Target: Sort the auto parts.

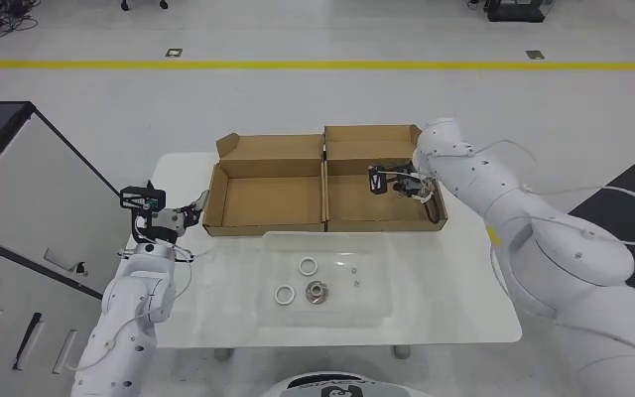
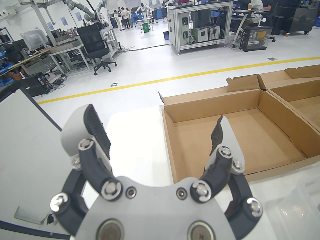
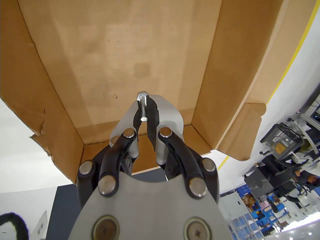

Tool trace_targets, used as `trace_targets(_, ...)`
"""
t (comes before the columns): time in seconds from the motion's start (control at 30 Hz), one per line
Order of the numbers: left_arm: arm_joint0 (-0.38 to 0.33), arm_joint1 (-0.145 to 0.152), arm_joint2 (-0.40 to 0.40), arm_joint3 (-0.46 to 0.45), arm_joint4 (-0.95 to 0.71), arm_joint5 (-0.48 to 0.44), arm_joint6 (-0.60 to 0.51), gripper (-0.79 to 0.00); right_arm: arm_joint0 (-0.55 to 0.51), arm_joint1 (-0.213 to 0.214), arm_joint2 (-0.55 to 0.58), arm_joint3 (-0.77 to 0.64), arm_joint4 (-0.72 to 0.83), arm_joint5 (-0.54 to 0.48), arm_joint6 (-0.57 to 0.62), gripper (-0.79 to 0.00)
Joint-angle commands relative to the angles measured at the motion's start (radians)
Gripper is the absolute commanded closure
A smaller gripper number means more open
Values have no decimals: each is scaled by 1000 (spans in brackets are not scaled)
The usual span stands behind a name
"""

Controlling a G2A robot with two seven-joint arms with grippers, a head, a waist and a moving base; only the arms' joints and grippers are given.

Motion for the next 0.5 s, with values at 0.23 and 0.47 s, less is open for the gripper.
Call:
trace_targets(0.23, 0, 0, 0, 0, 0, 0, 0, -785, -11, -22, 2, 47, -42, -5, -31, 0)
trace_targets(0.47, 0, 0, 0, 0, 0, 0, 0, -785, -15, -31, 0, 66, -55, -5, -53, -234)
